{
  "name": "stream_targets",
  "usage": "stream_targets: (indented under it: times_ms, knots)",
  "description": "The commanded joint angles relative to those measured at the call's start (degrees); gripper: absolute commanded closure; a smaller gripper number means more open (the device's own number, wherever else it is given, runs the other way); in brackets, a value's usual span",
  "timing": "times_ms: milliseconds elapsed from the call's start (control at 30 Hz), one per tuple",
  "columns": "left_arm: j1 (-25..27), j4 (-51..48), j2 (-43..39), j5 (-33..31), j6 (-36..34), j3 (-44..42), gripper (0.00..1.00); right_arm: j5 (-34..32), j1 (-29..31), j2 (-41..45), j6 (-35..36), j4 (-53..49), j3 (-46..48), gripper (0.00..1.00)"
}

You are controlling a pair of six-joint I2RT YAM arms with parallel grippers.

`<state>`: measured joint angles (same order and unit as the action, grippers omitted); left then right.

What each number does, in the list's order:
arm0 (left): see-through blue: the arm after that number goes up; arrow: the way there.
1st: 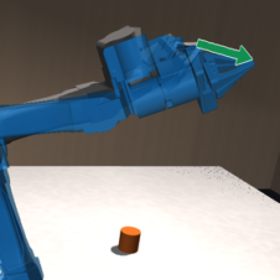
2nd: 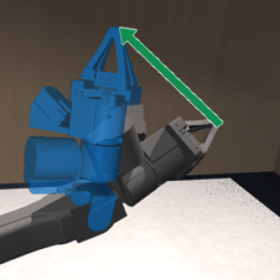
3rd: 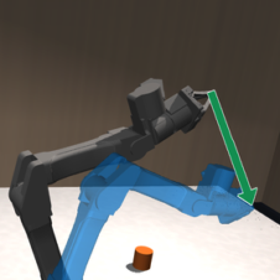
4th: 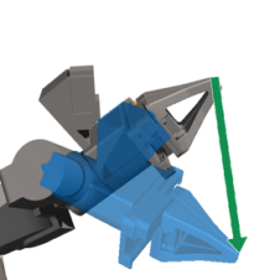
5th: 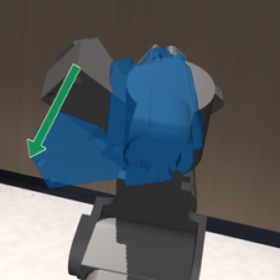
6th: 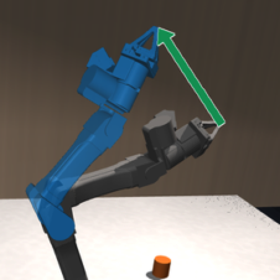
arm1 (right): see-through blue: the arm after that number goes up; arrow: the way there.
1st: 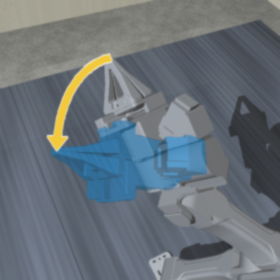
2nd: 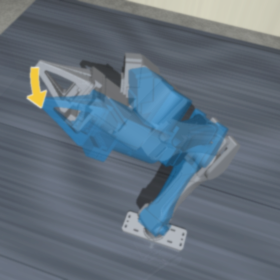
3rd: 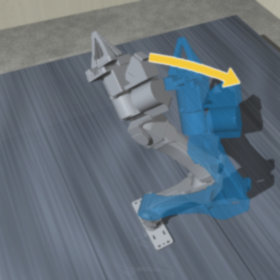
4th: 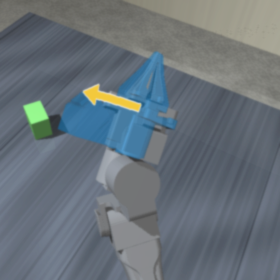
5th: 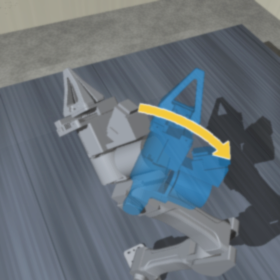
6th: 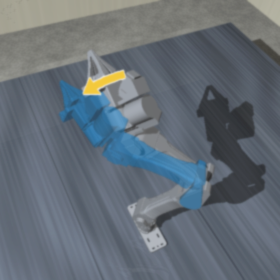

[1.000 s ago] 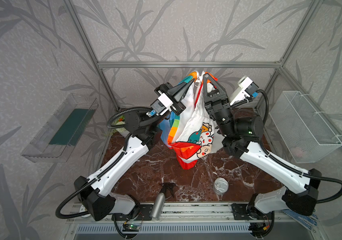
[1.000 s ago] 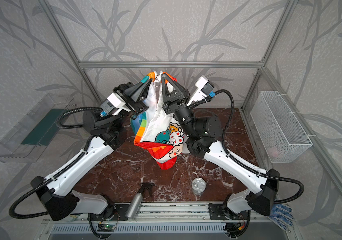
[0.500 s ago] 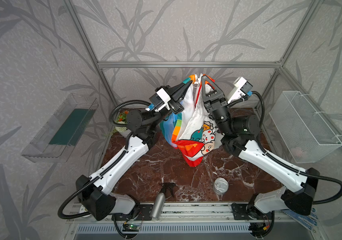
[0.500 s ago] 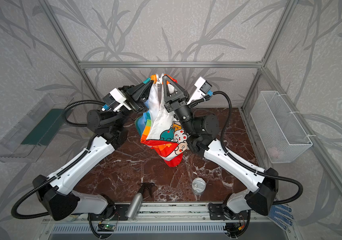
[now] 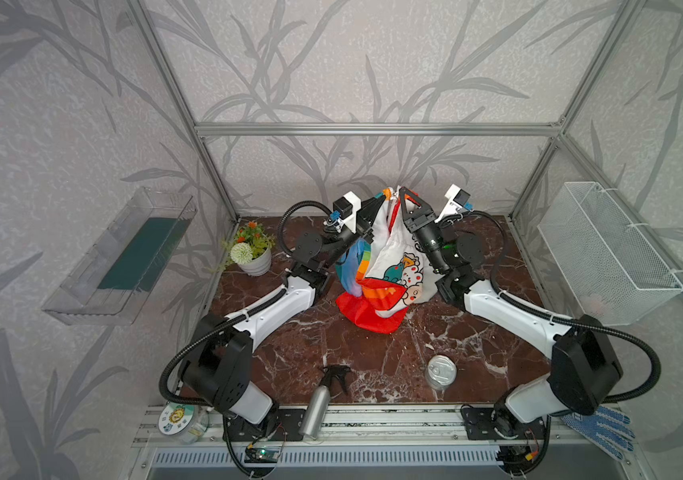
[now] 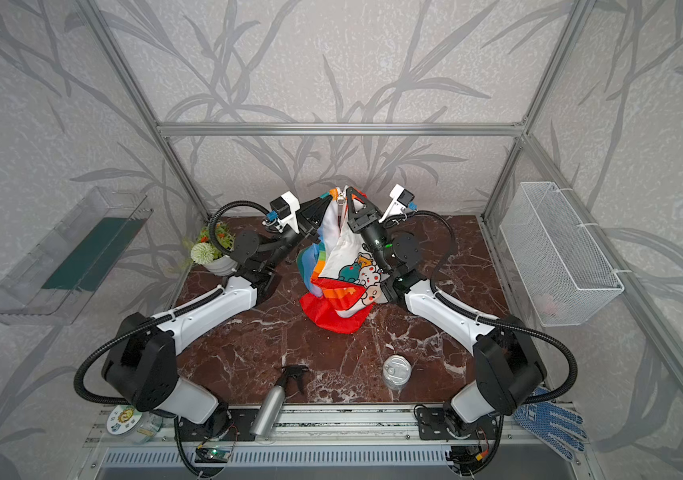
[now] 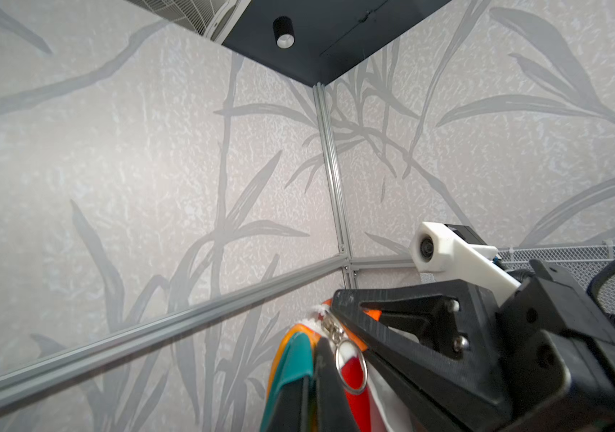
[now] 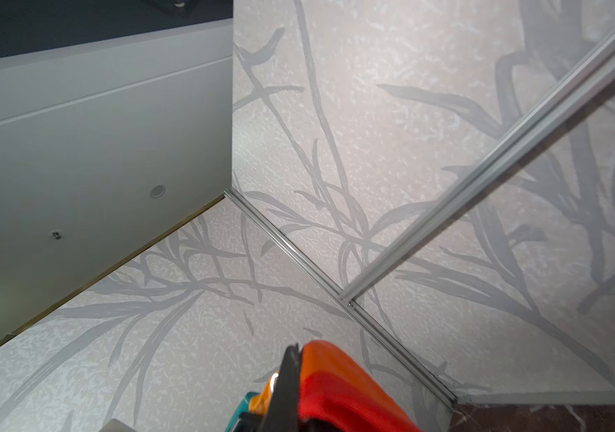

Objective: Zip up the jacket

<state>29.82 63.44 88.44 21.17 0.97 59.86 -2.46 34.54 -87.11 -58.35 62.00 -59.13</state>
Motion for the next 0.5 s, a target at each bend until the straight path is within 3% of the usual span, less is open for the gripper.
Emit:
stream_targets:
  times_ms: [0,200,467]
  knots:
    - [-1.66,9.47,-3.14,-6.47,3.33,-4.72,1.0,-7.82,-2.81,0.91,-4.24,12.23,4.81,1.0]
    - [0.36,11.36,-5.37,-8.48,6.5,-14.69,1.0,-4.61,-1.71,-1.27,-10.66,18.57,16.6,1.0]
    - [4.41,9.33,-11.03,-11.62,5.86,-25.01,1.0,-3.85,0.46,1.68,-10.76,18.51,25.67,1.0]
